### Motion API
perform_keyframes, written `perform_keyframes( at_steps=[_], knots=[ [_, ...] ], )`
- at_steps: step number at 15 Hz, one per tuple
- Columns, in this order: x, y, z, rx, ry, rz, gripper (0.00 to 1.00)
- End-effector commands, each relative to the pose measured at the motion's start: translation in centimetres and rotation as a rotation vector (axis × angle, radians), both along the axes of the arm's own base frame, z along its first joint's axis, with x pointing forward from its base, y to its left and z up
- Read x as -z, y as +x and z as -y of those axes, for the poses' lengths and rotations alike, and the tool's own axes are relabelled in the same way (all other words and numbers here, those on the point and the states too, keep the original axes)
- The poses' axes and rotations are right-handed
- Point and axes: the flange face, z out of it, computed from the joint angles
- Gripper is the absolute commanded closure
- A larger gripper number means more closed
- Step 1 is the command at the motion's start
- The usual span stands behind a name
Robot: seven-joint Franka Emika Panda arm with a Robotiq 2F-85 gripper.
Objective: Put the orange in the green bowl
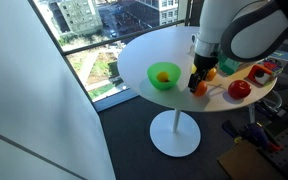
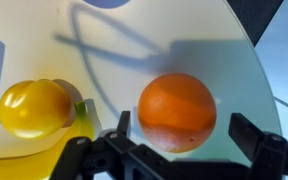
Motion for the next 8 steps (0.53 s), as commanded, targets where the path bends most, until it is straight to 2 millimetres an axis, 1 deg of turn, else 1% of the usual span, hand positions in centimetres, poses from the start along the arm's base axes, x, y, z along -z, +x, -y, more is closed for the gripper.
perform_keyframes(
  at_steps=[1,4,8],
  knots=[
    [0.14,0.65,-0.01,-0.002,-0.015,0.02,0.25],
    [0.1,0.75,0.12,0.005,-0.018,0.016,0.49],
    [-0.71,0.63,0.53,0.029,-0.016,0.007,0.49]
  ],
)
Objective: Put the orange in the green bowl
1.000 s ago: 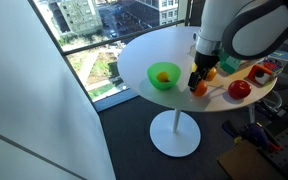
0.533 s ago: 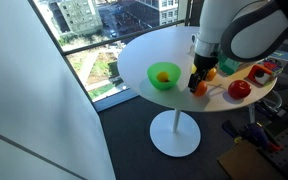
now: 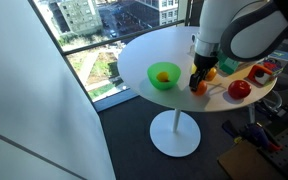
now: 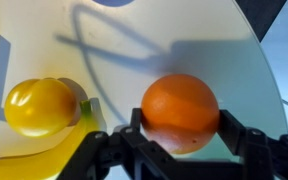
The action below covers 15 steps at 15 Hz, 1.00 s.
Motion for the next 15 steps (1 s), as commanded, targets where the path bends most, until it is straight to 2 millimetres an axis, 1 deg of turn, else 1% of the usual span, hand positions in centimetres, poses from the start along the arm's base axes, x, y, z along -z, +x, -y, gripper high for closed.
perform_keyframes(
  at_steps=[1,5,9,13,15],
  knots=[
    [-1.1,0.2,0.3,0.039,-0.007,0.003,0.49],
    [-2.2,0.1,0.6,0.068,-0.004,-0.007,0.49],
    [-4.3,0.3,0.9,0.108,0.004,-0.011,0.49],
    [-6.4,0.9,0.9,0.137,0.017,-0.009,0.49],
    [-7.4,1.5,0.8,0.149,0.024,-0.003,0.49]
  ],
)
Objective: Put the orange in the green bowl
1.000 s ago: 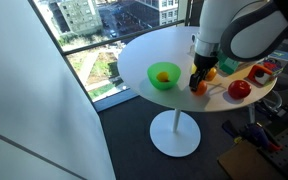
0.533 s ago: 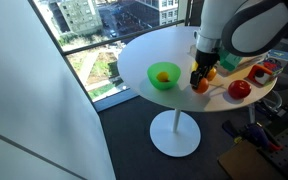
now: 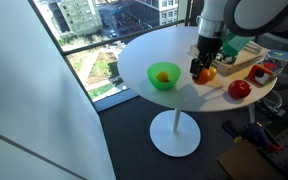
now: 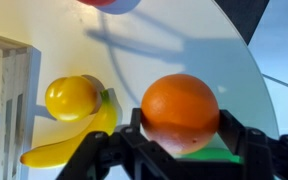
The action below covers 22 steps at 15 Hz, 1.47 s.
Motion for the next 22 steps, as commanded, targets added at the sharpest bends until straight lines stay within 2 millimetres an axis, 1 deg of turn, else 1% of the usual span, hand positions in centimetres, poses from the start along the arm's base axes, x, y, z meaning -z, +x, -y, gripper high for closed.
perform_keyframes(
  at_steps=[1,7,11,17,22],
  knots=[
    [-2.5,1.0,-0.1,0.045,0.012,0.005,0.49],
    [-4.8,3.1,-1.1,0.076,0.026,0.04,0.49],
    [-5.7,4.4,-1.9,0.097,0.04,0.062,0.49],
    [-5.5,6.4,-3.5,0.115,0.059,0.081,0.49],
    [-4.7,7.8,-5.1,0.118,0.073,0.087,0.49]
  ],
)
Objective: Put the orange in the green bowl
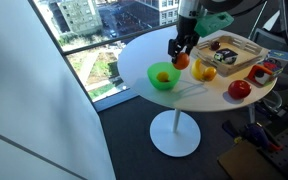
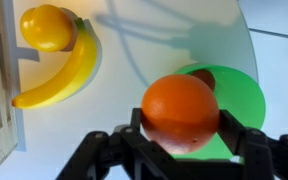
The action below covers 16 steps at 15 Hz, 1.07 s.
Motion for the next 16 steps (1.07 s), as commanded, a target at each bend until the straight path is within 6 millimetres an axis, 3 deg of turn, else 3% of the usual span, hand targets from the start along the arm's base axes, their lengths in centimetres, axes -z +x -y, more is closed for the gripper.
perform_keyframes(
  at_steps=[1,9,16],
  knots=[
    [0.2,1.4,-1.5,0.012,0.007,0.009,0.49],
    [1.9,2.2,-3.6,-0.002,0.017,0.03,0.49],
    [3.7,2.3,-3.7,-0.005,0.005,0.028,0.49]
  ],
)
